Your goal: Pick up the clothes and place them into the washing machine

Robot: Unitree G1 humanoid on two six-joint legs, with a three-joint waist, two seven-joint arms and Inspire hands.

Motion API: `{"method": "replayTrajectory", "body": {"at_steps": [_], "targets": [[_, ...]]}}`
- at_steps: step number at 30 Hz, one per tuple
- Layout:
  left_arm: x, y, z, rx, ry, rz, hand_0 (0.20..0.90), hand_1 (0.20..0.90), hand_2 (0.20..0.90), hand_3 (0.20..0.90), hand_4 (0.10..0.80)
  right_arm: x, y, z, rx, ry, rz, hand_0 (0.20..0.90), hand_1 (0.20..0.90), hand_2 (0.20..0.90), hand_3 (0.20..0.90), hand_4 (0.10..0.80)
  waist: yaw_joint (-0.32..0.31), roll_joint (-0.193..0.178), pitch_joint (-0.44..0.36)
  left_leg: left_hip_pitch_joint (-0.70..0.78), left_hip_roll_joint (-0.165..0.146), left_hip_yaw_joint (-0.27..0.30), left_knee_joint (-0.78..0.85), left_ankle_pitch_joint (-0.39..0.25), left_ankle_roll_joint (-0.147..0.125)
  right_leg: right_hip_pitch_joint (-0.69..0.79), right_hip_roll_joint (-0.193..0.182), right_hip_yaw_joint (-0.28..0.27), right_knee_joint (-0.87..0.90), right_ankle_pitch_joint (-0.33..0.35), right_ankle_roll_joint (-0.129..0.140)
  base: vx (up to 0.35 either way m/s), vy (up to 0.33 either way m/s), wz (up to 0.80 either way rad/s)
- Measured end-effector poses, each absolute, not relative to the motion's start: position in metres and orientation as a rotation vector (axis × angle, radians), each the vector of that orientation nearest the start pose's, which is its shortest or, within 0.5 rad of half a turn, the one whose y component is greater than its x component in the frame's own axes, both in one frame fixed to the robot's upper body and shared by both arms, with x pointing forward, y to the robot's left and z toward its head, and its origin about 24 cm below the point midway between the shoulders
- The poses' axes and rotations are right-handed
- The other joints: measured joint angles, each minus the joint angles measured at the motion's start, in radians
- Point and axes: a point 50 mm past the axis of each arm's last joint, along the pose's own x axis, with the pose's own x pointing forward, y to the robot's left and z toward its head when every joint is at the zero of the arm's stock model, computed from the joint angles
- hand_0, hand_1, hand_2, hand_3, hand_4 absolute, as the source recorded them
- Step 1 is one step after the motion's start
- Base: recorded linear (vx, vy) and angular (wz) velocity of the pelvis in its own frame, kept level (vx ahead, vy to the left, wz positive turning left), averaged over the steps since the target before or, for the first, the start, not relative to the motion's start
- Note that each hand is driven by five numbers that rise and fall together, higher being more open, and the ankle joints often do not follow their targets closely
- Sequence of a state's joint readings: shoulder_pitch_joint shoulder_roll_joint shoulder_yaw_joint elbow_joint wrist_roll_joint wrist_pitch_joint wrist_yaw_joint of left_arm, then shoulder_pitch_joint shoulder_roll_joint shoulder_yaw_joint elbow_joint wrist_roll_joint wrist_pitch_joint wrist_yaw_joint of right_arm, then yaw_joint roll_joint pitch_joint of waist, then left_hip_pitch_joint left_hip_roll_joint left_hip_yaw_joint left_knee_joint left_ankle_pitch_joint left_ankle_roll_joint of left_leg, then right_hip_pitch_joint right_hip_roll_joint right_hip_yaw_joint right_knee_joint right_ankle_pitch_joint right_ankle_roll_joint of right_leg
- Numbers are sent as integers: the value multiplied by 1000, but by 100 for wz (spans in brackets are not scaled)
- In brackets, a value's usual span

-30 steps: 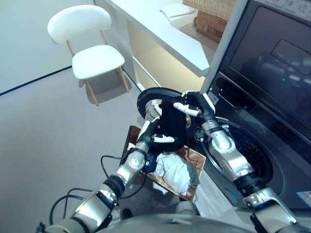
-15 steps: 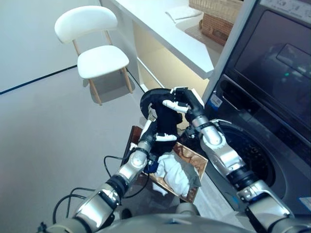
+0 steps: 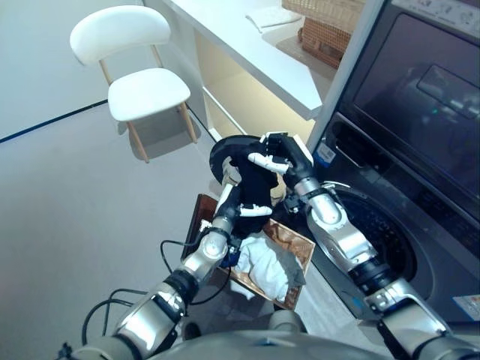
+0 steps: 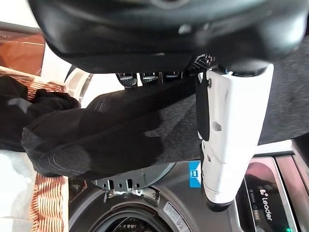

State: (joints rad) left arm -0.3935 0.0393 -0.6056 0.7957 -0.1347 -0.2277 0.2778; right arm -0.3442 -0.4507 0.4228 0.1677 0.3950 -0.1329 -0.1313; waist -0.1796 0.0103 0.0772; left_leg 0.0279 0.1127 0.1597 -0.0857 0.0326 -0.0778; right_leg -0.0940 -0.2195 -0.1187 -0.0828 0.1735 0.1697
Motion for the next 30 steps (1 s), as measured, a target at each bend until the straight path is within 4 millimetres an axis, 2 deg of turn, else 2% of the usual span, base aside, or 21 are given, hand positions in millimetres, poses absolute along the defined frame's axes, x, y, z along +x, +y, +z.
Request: {"method": "replayTrajectory", "body": {"at_steps": [22, 25, 26, 27, 28, 30], "targets": [[280, 49, -25, 243, 182, -291, 200, 200, 200, 200, 300, 302, -141, 86, -112, -148, 256, 200, 200, 200, 200, 300, -3, 0, 0, 1, 0, 1, 0, 0, 0, 0, 1, 1, 0, 0, 0, 6, -1, -1], [283, 61, -25, 262, 184, -266, 200, 200, 200, 200, 300, 296, -150, 84, -91, -148, 220, 200, 200, 200, 200, 300, -2, 0, 0, 1, 0, 2, 0, -1, 0, 0, 1, 2, 0, 0, 0, 0, 0, 0], [284, 61, -24, 258, 180, -258, 200, 200, 200, 200, 300, 292, -157, 82, -80, -142, 191, 431, 431, 431, 431, 465, -2, 0, 0, 1, 0, 3, 0, -1, 0, 0, 1, 2, 0, 0, 0, 0, 0, 0], [286, 67, -24, 267, 181, -244, 200, 200, 200, 200, 300, 291, -160, 80, -78, -137, 179, 513, 513, 513, 513, 524, -2, 0, 0, 1, 0, 3, 0, -1, 0, 0, 1, 2, 0, 0, 0, 0, 0, 0], [287, 70, -24, 275, 177, -238, 200, 200, 200, 200, 300, 289, -166, 78, -74, -128, 156, 900, 900, 900, 900, 800, -4, 0, 0, 2, 0, 4, 0, -1, 0, 0, 1, 3, 0, 0, 0, 0, 0, 0], [291, 81, -23, 291, 173, -206, 200, 200, 200, 200, 300, 285, -171, 73, -70, -112, 133, 900, 900, 900, 900, 800, -7, 0, -1, 2, 0, 6, 0, -1, 0, -1, 1, 5, 0, 0, 0, 0, 0, 0]]}}
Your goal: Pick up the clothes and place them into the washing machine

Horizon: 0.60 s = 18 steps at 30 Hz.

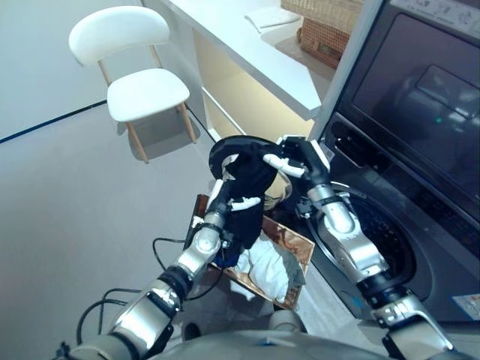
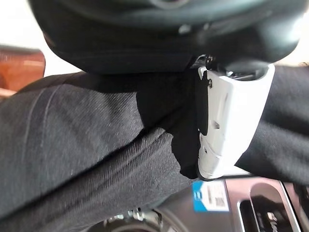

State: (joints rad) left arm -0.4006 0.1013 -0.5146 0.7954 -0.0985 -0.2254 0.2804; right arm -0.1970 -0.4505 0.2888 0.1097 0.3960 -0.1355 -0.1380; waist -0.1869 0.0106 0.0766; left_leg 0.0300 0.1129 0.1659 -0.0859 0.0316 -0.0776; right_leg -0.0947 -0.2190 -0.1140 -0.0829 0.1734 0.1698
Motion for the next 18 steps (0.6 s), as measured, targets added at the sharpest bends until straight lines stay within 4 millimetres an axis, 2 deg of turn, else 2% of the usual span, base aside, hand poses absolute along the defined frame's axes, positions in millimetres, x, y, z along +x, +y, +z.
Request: {"method": "replayTrajectory", "body": {"at_steps": [4, 10, 14, 18], "targets": [[294, 95, -21, 304, 174, -166, 200, 200, 200, 200, 300, 281, -182, 70, -64, -100, 92, 900, 900, 900, 900, 800, -4, 0, 0, 1, 0, 4, 0, 0, 0, -1, 0, 3, 0, 0, 0, 0, 0, 0], [299, 123, -19, 338, 172, -93, 200, 200, 200, 200, 300, 272, -212, 75, -59, -160, -58, 900, 900, 900, 900, 800, -17, 1, -1, 2, 0, 4, 0, -1, 0, 0, 0, 3, 0, 0, 0, 0, 0, 0], [302, 137, -17, 356, 169, -54, 200, 200, 200, 200, 300, 263, -228, 68, -60, -137, -151, 900, 900, 900, 900, 800, -18, 2, -1, 2, 0, 4, 0, -1, 0, 0, 0, 3, 0, 0, 0, 0, 0, 0], [303, 141, -16, 366, 166, -50, 200, 200, 200, 200, 300, 255, -236, 56, -121, -91, -193, 900, 900, 900, 900, 800, -22, 2, -1, 4, 0, 4, 0, -1, 0, 1, 0, 4, 0, 0, 0, 0, 0, 0]]}}
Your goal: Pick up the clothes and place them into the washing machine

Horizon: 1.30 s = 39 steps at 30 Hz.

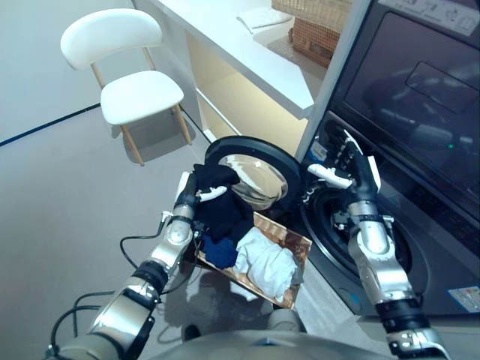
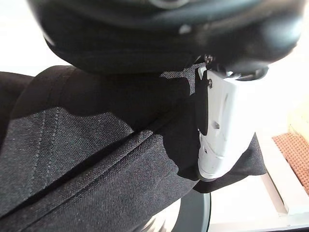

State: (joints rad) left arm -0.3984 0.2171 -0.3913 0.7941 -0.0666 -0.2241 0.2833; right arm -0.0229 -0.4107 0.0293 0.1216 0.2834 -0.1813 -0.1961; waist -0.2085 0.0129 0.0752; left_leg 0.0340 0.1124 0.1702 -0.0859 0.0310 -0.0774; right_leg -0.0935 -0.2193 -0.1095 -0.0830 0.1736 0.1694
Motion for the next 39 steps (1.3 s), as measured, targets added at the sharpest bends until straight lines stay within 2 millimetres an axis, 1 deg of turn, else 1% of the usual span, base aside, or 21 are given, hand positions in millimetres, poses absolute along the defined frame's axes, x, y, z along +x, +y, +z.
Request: {"method": "replayTrajectory", "body": {"at_steps": [2, 4, 5, 7, 8, 9, 10, 12, 13, 14, 15, 17, 18, 20, 24, 29, 33, 36, 39], "targets": [[303, 141, -15, 375, 161, -52, 200, 200, 200, 200, 300, 253, -239, 47, -165, -55, -201, 900, 900, 900, 900, 800, -1, 1, -1, 0, 0, 0, 0, 0, 0, 0, 0, 1, 0, 0, 0, 5, -2, 2], [304, 141, -13, 374, 154, -49, 200, 200, 200, 200, 300, 251, -243, 35, -231, 0, -210, 900, 900, 900, 900, 800, 1, 2, -2, 0, 0, -1, 0, 0, 0, 0, 0, 1, 0, 0, 0, 5, -1, 4], [305, 141, -11, 370, 146, -46, 200, 200, 200, 200, 300, 248, -248, 22, -278, 55, -222, 900, 900, 900, 900, 800, 0, 2, -2, 0, 0, -1, 0, 0, 0, 0, -1, 0, 0, 0, 0, 1, 1, 4], [308, 142, -7, 363, 132, -38, 200, 200, 200, 200, 300, 242, -254, 6, -317, 144, -242, 900, 900, 900, 900, 800, 2, 5, -3, -1, -1, -2, 0, 0, 0, -1, -2, 0, 0, 0, 0, 1, -1, 6], [309, 142, -6, 365, 129, -38, 200, 200, 200, 200, 300, 241, -256, 3, -337, 159, -246, 900, 900, 900, 900, 800, 2, 6, -3, -1, -1, -2, 0, 0, 0, -1, -2, 0, 0, 0, 0, -7, 4, 11], [312, 143, -2, 371, 117, -38, 200, 200, 200, 200, 300, 239, -259, -5, -391, 191, -249, 900, 900, 900, 900, 800, 3, 6, -3, -1, -1, -2, 0, 0, 0, -1, -2, 0, 0, 0, 0, -9, 6, 9], [315, 143, 4, 378, 95, -44, 200, 200, 200, 200, 300, 239, -262, -13, -493, 235, -235, 900, 900, 900, 900, 800, 1, 6, -4, -2, -2, -4, 0, 0, 1, -1, -3, -2, 0, 0, 0, -7, 2, 9], [320, 139, 16, 368, 47, -54, 200, 200, 200, 200, 300, 232, -269, -25, -591, 304, -214, 900, 900, 900, 900, 800, 3, 12, -6, -5, -3, -10, 0, 0, 1, 1, -5, -9, 0, 0, 0, -8, -2, 7], [325, 137, 23, 369, 25, -60, 200, 200, 200, 200, 300, 231, -270, -33, -635, 343, -199, 900, 900, 900, 900, 800, 2, 13, -6, -5, -3, -12, 0, 1, 1, 1, -5, -10, 0, 0, 1, -10, -1, 5], [328, 135, 27, 367, 10, -64, 200, 200, 200, 200, 300, 230, -271, -36, -653, 364, -190, 900, 900, 900, 900, 800, 3, 13, -6, -5, -3, -12, 0, 1, 1, 1, -5, -11, 0, 0, 1, -7, -6, 5], [334, 132, 37, 366, -20, -69, 200, 200, 200, 200, 300, 228, -269, -39, -680, 379, -165, 900, 900, 900, 900, 800, 3, 16, -5, -7, -3, -13, 0, 1, 1, 1, -6, -13, 0, 0, 1, 0, -6, 3], [342, 128, 50, 350, -61, -71, 200, 200, 200, 200, 300, 228, -261, -42, -728, 378, -97, 900, 900, 900, 900, 800, 3, 25, -7, -7, -4, -14, 0, 1, 1, 1, -6, -14, 0, 0, 1, 2, -8, 5], [344, 126, 54, 341, -70, -73, 200, 200, 200, 200, 300, 228, -259, -43, -740, 377, -79, 900, 900, 900, 900, 800, 3, 28, -8, -7, -4, -14, 0, 1, 1, 2, -6, -14, 0, -1, 1, 0, -17, 3], [347, 115, 61, 288, -91, -81, 200, 200, 200, 200, 300, 229, -252, -45, -752, 381, -25, 900, 900, 900, 900, 800, 5, 39, -7, -7, -3, -16, 0, 1, 1, 3, -6, -16, -1, -1, 2, 0, 0, 0], [345, 97, 61, 216, -84, -109, 200, 200, 200, 200, 300, 240, -240, -42, -752, 355, 45, 900, 900, 900, 900, 800, 8, 55, -6, -6, -3, -16, 0, 1, 1, 4, -6, -16, -4, -1, 2, 0, 0, 0], [341, 82, 57, 196, -74, -163, 200, 200, 200, 200, 300, 257, -233, -34, -709, 325, 54, 900, 900, 900, 900, 800, 10, 58, -6, -6, -3, -16, 0, 1, 1, 5, -6, -16, -4, -1, 2, 0, 0, 0], [340, 80, 57, 189, -72, -167, 200, 200, 200, 200, 300, 262, -231, -29, -642, 304, 36, 900, 900, 900, 900, 800, 10, 59, -5, -5, -3, -17, 0, 1, 1, 6, -5, -17, -4, -2, 2, 0, 0, 0], [340, 80, 56, 189, -69, -164, 200, 200, 200, 200, 300, 262, -231, -30, -608, 308, 26, 900, 900, 900, 900, 800, 14, 60, -5, -5, -3, -17, 0, 0, 2, 6, -6, -18, -5, -2, 3, 13, -2, -6], [339, 81, 54, 186, -62, -163, 200, 200, 200, 200, 300, 262, -231, -30, -608, 310, 25, 900, 900, 900, 900, 800, 20, 63, -4, -5, -3, -17, 0, 0, 2, 6, -5, -17, -5, -2, 3, 5, -4, -1]]}}
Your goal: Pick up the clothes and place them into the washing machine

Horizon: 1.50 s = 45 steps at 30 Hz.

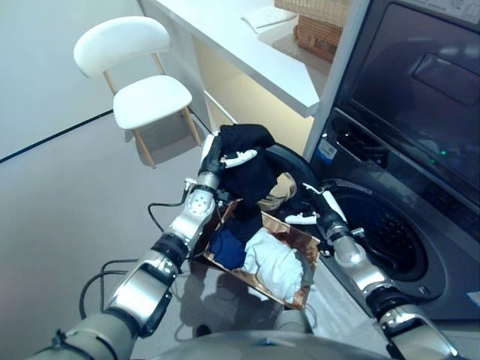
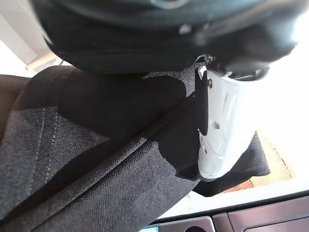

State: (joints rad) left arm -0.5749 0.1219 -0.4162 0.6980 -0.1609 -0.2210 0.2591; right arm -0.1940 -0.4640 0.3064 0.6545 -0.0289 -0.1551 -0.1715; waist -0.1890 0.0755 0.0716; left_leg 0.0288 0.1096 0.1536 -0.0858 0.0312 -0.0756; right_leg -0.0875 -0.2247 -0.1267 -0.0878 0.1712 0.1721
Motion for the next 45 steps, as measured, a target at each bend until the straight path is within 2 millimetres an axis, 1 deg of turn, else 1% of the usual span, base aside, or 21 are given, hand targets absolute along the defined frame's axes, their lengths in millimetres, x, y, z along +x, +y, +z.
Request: {"method": "replayTrajectory", "body": {"at_steps": [4, 6, 11, 16, 22, 26, 30, 35, 42, 45], "targets": [[337, 79, 52, 172, -53, -166, 200, 200, 200, 200, 300, 262, -231, -31, -601, 311, 24, 900, 900, 900, 900, 800, 8, 3, 2, 0, 0, 1, 0, 0, 0, -1, 0, 0, 0, 0, 0, 0, 0, 0], [336, 77, 50, 155, -44, -170, 200, 200, 200, 200, 300, 262, -228, -34, -566, 323, 18, 900, 900, 900, 900, 800, 13, 3, 2, -2, 0, 1, 0, -1, 1, -3, 0, 0, 0, -1, 0, 0, 0, 0], [328, 68, 39, 128, -6, -213, 200, 200, 200, 200, 300, 267, -211, -37, -443, 322, 11, 900, 900, 900, 900, 800, 15, 6, 3, -4, -1, 2, 0, -1, 1, -6, 0, 2, 0, -1, 0, 2, 2, 0], [321, 68, 29, 106, 30, -226, 200, 200, 200, 200, 300, 274, -204, -33, -430, 298, 24, 900, 900, 900, 900, 800, 19, 8, 4, -4, 0, 1, 0, -2, 1, -5, -1, 1, 0, -1, 0, 13, 0, 8], [320, 67, 28, 77, 42, -237, 200, 200, 200, 200, 300, 275, -203, -32, -427, 296, 31, 900, 900, 900, 900, 800, 40, 9, 4, -4, 0, -1, 0, -1, 1, -4, -1, 0, 0, -1, 0, 4, -4, 4], [319, 67, 26, 73, 49, -244, 200, 200, 200, 200, 300, 275, -197, -34, -425, 303, 71, 900, 900, 900, 900, 800, 40, 9, 4, -3, 0, -11, 0, -1, 1, 5, -1, -12, 0, -4, 0, 2, -6, 4], [314, 61, 26, 30, 55, -273, 200, 200, 200, 200, 300, 275, -193, -34, -419, 305, 101, 900, 900, 900, 900, 800, 44, 9, 4, -3, 0, -20, 0, -1, 1, 11, -2, -21, 0, -7, 1, -1, -5, 2], [312, 55, 25, 22, 58, -312, 200, 200, 200, 200, 300, 275, -187, -35, -427, 304, 132, 900, 900, 900, 900, 800, 45, 9, 4, -3, 0, -21, 5, -1, 1, 12, -2, -21, 1, -7, 2, 0, 0, 0], [307, 46, 26, 21, 49, -360, 200, 200, 200, 200, 300, 274, -176, -40, -384, 325, 161, 900, 900, 900, 900, 800, 47, 9, 4, -2, 0, -21, 5, -1, 1, 13, -2, -22, 1, -7, 2, 0, 0, 0], [306, 45, 28, 12, 42, -376, 200, 200, 200, 200, 300, 272, -171, -43, -391, 334, 211, 900, 900, 900, 900, 800, 47, 9, 4, -1, 0, -21, 5, -1, 1, 13, -2, -22, 1, -7, 2, -10, -3, -6]]}}
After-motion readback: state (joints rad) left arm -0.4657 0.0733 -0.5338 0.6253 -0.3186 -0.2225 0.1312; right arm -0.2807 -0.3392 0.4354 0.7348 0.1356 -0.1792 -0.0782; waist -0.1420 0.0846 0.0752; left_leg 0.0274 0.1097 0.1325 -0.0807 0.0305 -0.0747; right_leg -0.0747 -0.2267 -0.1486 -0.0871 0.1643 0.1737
